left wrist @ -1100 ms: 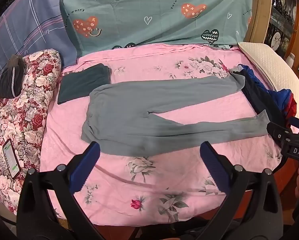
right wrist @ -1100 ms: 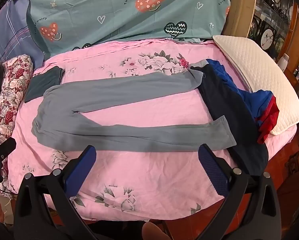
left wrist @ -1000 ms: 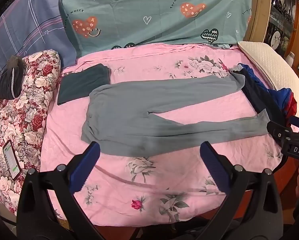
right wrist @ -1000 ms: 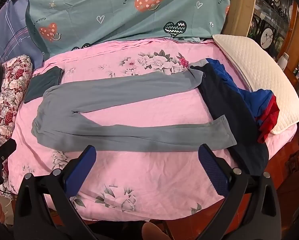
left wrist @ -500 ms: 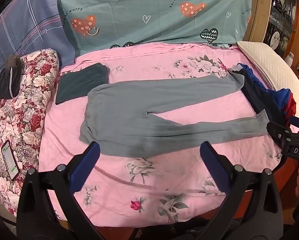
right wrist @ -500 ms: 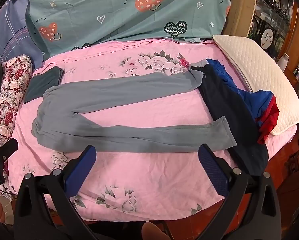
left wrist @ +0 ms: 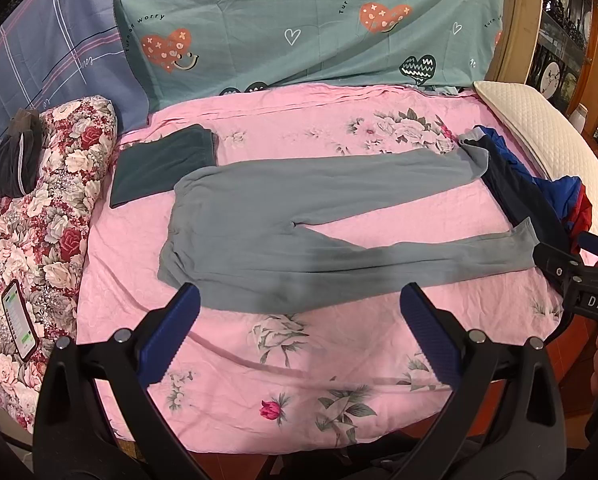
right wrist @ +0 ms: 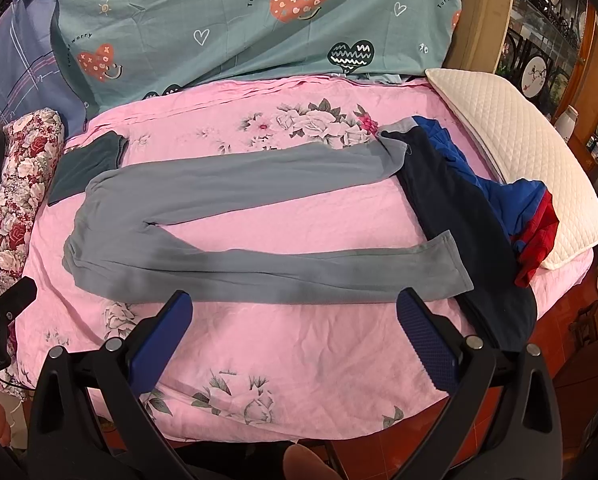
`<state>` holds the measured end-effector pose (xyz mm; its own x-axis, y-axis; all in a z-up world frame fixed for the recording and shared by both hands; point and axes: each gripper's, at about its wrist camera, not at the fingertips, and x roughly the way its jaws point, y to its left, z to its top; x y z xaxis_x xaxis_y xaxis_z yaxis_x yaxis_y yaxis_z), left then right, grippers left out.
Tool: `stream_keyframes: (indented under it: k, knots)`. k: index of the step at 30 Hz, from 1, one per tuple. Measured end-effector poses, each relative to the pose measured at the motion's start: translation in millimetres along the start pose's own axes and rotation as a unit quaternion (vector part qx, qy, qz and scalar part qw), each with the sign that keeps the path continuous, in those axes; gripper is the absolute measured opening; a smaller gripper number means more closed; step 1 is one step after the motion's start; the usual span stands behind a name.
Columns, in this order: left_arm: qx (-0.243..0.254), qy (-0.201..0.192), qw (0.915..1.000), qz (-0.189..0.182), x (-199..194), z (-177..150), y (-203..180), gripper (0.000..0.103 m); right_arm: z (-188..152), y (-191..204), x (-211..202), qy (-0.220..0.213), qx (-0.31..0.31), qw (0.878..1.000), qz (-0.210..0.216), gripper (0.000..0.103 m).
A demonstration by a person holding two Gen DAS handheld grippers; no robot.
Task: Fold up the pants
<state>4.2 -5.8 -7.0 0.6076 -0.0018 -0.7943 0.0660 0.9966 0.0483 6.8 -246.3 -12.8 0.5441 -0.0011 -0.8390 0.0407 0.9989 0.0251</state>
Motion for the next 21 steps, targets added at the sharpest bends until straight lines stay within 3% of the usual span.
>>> stream_keyframes:
  k: [21]
  knots:
    - [0.0, 0.002, 1.0, -0.001, 1.1, -1.2, -0.9, 0.101, -2.0, -1.7, 1.2, 0.001, 0.002, 1.0, -0.001, 0.102]
